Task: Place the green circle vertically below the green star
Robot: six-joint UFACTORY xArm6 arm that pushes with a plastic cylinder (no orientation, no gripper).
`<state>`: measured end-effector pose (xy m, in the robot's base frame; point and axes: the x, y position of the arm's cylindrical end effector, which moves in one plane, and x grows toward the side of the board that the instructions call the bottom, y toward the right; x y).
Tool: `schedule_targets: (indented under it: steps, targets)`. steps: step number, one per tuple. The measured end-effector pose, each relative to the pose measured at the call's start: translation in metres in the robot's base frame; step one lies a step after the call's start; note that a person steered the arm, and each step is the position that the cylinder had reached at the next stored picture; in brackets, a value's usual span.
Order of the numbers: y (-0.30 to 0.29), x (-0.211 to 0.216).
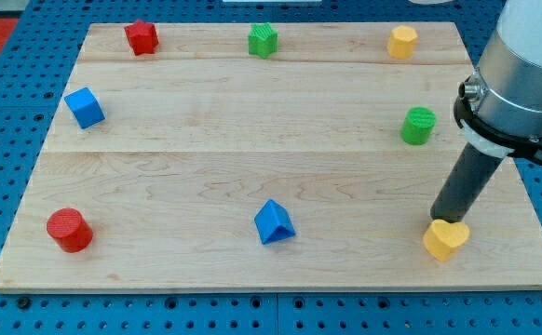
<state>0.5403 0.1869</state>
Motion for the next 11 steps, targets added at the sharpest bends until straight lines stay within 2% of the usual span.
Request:
schedule_targets:
  steps: [1, 2, 3, 4, 5, 7, 8, 9, 11]
  targets:
    - [0.009, -0.002]
    - [0.038, -0.026]
    - [0.054, -0.078]
    - [0.018, -0.106]
    - [-0.066, -0.123]
    - [-0.033, -0.109]
    - [0.013, -0.147]
    - [0.002, -0.174]
    - [-0.114, -0.222]
